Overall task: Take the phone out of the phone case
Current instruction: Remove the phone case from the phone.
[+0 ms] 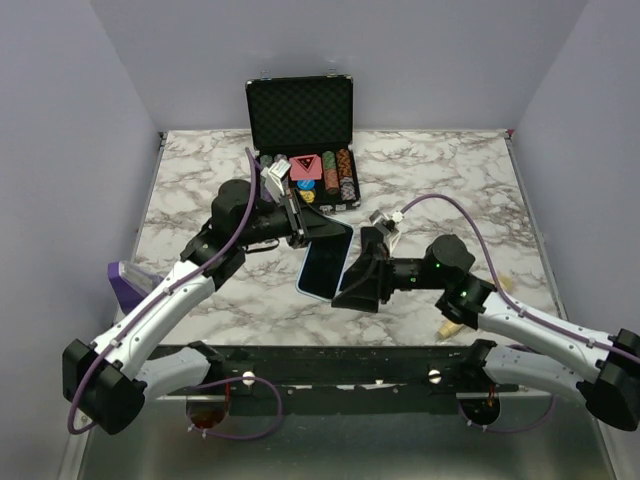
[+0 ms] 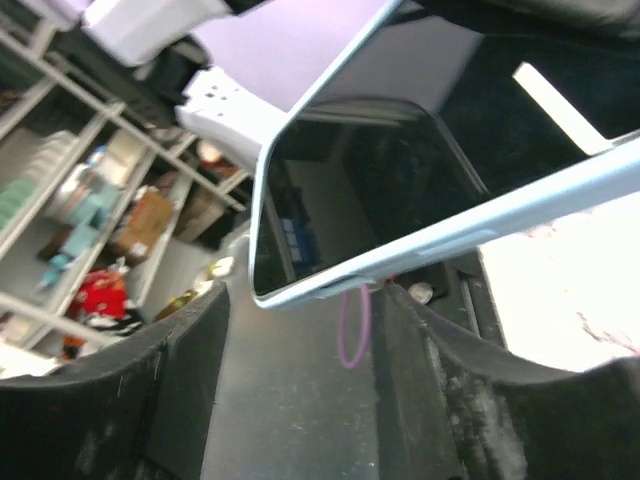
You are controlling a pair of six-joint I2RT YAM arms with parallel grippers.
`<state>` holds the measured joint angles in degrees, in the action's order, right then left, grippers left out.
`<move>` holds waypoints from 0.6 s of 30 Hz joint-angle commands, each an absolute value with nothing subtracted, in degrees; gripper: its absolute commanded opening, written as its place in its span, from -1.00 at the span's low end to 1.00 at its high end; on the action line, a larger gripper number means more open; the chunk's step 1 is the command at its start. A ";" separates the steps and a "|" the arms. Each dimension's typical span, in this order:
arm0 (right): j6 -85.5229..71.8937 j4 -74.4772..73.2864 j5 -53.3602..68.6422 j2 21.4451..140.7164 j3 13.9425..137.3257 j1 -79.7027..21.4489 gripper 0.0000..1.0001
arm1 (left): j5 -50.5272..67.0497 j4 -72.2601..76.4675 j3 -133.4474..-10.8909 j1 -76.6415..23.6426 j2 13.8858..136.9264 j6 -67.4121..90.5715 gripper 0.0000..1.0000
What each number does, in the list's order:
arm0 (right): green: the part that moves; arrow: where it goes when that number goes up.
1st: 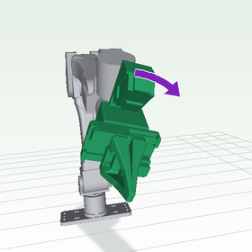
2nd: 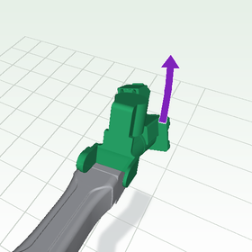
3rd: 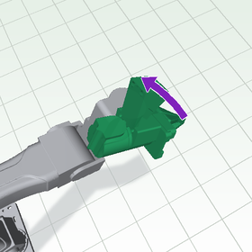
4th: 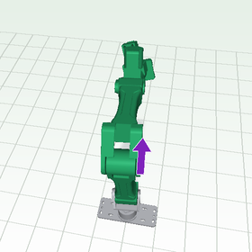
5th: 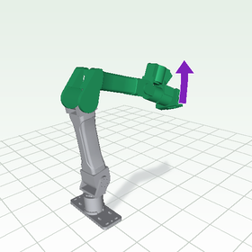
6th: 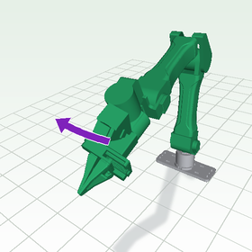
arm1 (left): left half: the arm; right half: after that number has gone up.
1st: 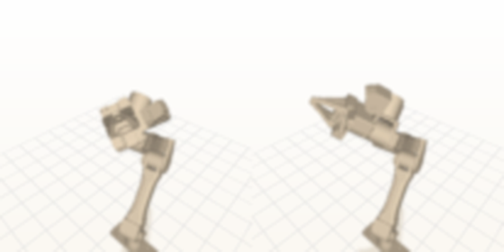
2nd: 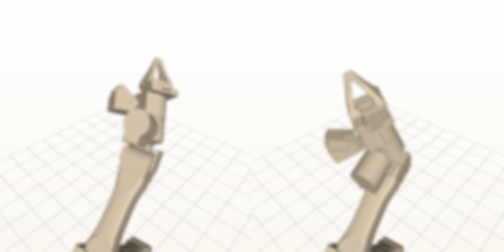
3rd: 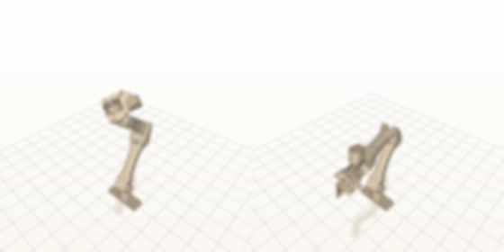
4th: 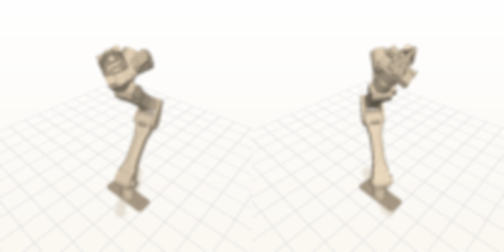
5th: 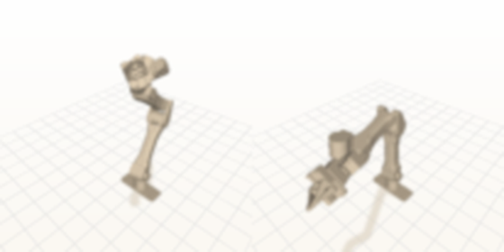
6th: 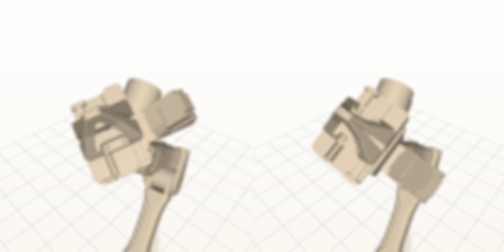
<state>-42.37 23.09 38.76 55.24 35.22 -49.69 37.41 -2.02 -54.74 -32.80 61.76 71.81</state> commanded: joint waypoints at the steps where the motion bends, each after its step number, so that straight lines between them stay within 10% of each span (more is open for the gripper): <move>1: -49.47 38.48 49.65 57.47 33.84 -49.57 0.28 | 43.06 12.63 -51.16 -32.26 61.52 82.07 -1.00; 9: -48.79 43.33 55.02 60.29 35.59 -49.57 -0.20 | 45.09 21.17 -48.78 -32.43 61.79 88.15 -1.00; 18: -50.52 46.82 52.99 64.16 36.48 -49.66 0.14 | 45.18 22.59 -48.78 -32.70 60.82 89.39 -1.00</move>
